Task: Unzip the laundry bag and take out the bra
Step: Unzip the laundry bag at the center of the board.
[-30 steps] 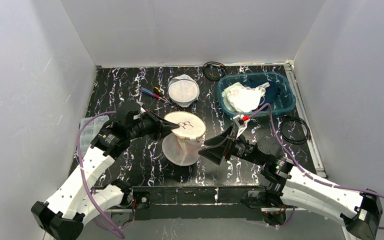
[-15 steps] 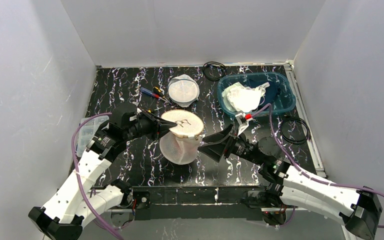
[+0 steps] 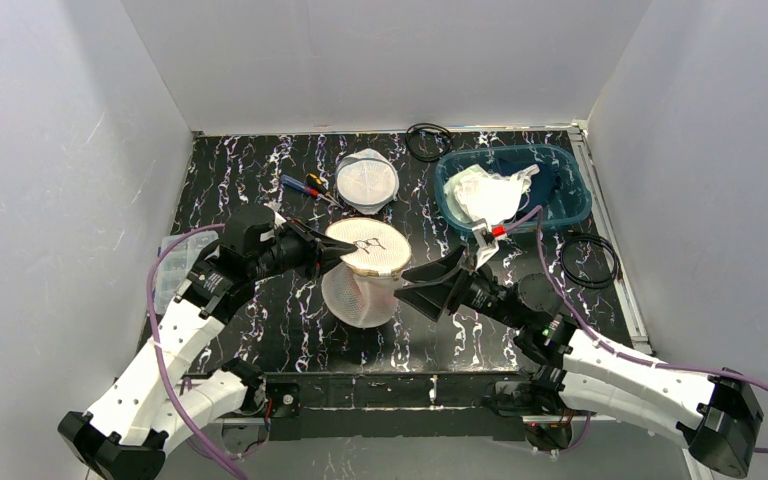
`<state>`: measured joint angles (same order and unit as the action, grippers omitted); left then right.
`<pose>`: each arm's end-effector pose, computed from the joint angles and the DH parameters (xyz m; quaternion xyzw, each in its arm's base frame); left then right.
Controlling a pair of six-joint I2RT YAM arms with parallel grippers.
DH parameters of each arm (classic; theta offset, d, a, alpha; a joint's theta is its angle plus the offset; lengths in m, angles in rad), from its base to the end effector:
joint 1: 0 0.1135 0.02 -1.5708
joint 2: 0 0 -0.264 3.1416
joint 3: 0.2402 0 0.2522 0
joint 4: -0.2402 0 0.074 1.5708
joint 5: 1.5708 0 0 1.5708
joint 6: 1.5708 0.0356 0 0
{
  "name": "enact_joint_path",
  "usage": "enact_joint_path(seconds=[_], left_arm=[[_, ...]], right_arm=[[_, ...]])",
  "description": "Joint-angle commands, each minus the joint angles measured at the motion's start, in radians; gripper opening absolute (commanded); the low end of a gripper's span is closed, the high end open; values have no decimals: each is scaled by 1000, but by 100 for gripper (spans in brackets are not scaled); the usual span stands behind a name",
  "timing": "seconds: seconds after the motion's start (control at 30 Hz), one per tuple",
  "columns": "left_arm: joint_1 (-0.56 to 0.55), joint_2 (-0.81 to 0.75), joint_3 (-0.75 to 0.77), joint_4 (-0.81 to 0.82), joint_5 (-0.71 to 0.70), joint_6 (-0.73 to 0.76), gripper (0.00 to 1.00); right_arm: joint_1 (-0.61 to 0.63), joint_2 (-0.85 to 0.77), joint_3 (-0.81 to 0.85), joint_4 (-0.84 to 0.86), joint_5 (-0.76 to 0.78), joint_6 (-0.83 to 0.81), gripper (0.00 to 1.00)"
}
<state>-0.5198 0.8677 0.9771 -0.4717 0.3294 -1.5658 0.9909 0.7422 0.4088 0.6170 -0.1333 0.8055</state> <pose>0.1565 -0.1029 0.3631 -0.3248 0.7498 -0.5521 0.1658 0.0955 0.1544 0.2990 -0.1085 0.5912 0.6492 0.4660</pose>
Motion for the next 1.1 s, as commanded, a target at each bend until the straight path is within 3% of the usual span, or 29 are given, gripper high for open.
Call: enact_joint_path(seconds=[0.0, 0.63, 1.07], left_arm=[[4, -22, 15, 17, 21, 9, 0], [4, -21, 53, -4, 16, 17, 0], [4, -30, 28, 18, 25, 12, 0]], right_arm=[[2, 0, -1, 91, 10, 16, 92], [3, 84, 24, 116, -22, 34, 88], [6, 94, 17, 207, -30, 54, 78]])
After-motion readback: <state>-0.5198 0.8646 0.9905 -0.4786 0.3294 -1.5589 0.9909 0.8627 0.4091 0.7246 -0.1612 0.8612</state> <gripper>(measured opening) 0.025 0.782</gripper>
